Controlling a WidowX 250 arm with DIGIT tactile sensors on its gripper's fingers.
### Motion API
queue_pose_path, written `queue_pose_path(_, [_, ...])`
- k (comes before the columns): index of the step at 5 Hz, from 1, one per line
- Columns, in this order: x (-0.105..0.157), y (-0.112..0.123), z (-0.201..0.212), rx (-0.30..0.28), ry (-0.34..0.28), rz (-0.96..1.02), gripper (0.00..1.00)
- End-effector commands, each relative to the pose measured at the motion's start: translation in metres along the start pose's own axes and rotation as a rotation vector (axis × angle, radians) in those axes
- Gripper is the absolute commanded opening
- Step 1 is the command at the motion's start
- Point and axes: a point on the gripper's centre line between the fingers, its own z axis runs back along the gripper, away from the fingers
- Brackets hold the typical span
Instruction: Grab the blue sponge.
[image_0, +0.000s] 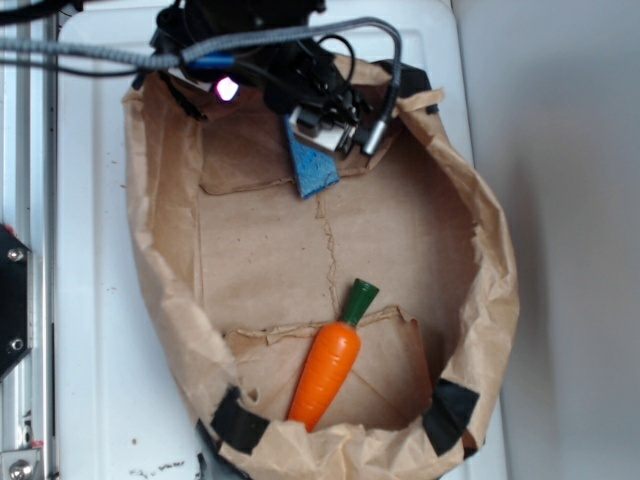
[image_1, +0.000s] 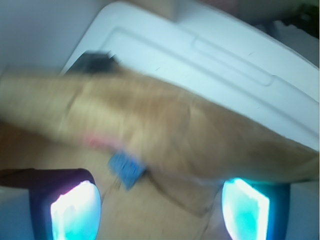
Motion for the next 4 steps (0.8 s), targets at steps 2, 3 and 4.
queue_pose_path(2, [-0.017,-0.015,-0.007,-0.064,-0.085,0.157,1.0])
queue_pose_path(3, [-0.028,-0.032,-0.006,0.001,-0.102,0.211,1.0])
queue_pose_path(4, [-0.033,-0.038,0.009,0.011,-0.109,0.283,1.0])
